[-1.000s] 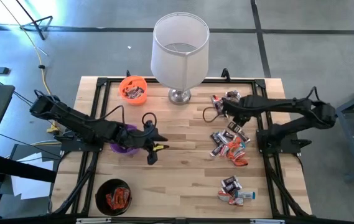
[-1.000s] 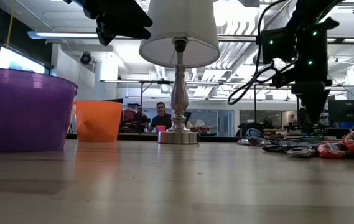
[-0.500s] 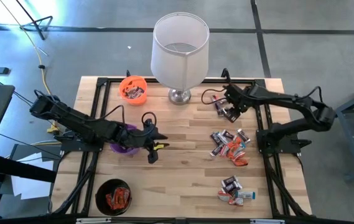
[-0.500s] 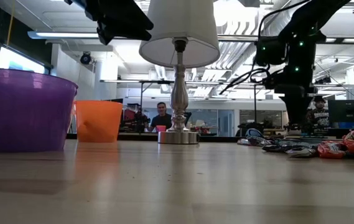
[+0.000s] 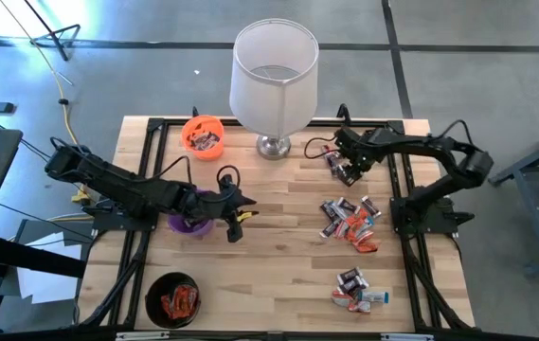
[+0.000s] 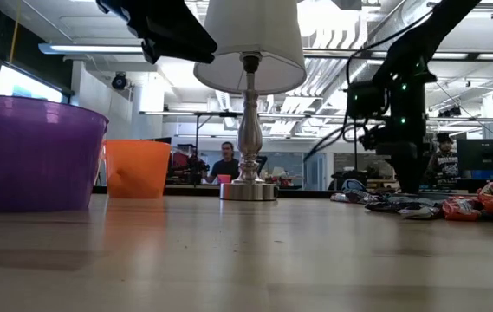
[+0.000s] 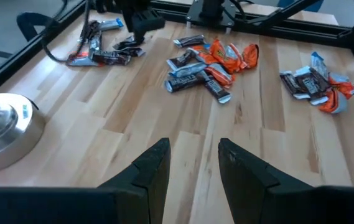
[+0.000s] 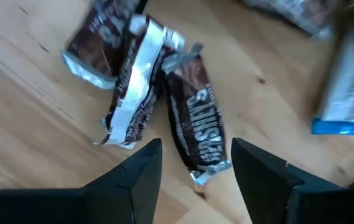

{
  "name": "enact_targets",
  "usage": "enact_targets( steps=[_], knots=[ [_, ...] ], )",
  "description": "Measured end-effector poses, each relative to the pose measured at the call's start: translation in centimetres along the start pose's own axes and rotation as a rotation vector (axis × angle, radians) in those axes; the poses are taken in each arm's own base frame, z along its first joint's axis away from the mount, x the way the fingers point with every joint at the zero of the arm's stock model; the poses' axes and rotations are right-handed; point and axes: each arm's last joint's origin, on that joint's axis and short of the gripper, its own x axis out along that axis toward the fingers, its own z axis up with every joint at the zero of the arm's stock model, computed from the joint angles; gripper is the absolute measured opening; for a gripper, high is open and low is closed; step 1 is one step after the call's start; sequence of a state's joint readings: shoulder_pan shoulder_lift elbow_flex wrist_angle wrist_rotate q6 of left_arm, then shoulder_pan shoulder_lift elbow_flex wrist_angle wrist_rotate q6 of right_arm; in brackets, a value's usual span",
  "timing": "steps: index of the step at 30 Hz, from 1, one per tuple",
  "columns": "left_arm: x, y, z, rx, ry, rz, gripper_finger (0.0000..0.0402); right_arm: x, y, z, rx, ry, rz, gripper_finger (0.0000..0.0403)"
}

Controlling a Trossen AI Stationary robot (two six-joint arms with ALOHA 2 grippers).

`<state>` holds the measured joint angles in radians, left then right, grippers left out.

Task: Sort candy
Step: Put the brown chocolate into the purple bucket

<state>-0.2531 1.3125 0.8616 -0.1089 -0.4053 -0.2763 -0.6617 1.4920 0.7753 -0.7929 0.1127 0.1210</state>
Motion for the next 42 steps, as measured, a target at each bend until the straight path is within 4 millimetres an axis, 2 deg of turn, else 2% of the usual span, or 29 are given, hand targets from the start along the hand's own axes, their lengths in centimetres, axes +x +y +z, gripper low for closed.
enact_targets(
  steps=[8,12,16,22,28,36,42],
  knots=[
    [0.2,0.5,0.1,0.013,0.007,0.013,0.0122,2.6,0.4,0.8,-0.055,0.087,-0.009,0.0188],
    [0.2,0.5,0.0,0.015,0.015,0.016,0.0122,2.9,0.5,0.7,-0.047,0.111,0.008,0.0181],
    [0.2,0.6,-0.1,0.018,0.023,0.017,0.0122,2.8,0.5,0.6,-0.004,0.114,0.019,0.0138],
    [0.2,0.6,-0.1,0.02,0.025,0.018,0.0122,2.7,0.6,0.5,0.038,0.114,0.041,0.0023],
    [0.2,0.6,-0.1,0.02,0.026,0.018,0.0122,2.7,0.5,0.5,0.074,0.118,0.037,0.0013],
    [0.2,0.5,-0.1,0.019,0.028,0.013,0.0122,1.2,0.8,-0.3,0.107,0.086,0.027,0.0004],
    [0.2,0.4,-0.1,0.058,0.032,-0.023,0.0122,-1.5,2.0,-1.8,0.117,0.045,0.021,0.0002]
  ],
)
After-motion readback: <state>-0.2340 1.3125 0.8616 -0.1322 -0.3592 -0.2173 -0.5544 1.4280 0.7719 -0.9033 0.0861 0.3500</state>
